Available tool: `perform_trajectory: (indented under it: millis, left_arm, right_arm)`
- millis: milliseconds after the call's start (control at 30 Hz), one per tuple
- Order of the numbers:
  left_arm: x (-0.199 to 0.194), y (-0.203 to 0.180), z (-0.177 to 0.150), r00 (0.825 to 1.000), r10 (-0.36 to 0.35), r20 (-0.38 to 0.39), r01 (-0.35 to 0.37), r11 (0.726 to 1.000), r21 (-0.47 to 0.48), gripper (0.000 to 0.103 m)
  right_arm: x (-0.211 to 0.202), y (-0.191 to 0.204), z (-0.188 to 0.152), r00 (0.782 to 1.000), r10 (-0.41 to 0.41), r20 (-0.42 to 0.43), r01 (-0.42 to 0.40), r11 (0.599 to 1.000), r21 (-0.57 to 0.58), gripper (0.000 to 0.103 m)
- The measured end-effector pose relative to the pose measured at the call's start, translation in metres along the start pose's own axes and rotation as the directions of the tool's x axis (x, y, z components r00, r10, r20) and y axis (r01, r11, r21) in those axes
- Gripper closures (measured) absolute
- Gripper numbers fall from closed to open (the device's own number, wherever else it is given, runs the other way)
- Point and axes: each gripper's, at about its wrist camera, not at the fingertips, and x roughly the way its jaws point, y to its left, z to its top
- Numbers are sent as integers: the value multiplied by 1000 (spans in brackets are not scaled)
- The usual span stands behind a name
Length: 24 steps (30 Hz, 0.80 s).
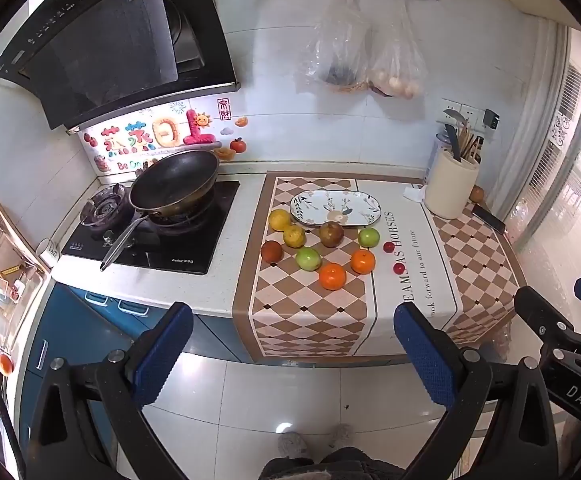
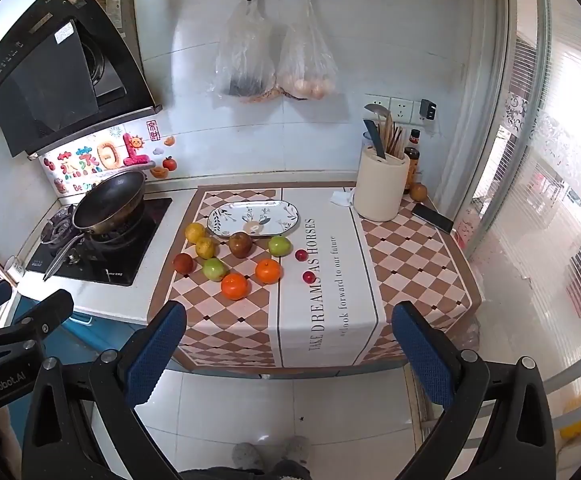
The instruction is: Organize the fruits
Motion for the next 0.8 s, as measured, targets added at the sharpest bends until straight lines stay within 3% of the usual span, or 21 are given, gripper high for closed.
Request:
perform_trajectory:
  millis: [800]
  left_arm:
    - [-1, -1, 0, 1000, -4, -4, 4, 1000, -3, 0]
  right_arm:
    - [-1, 6, 4, 1000, 4, -1, -4, 1000, 3, 0]
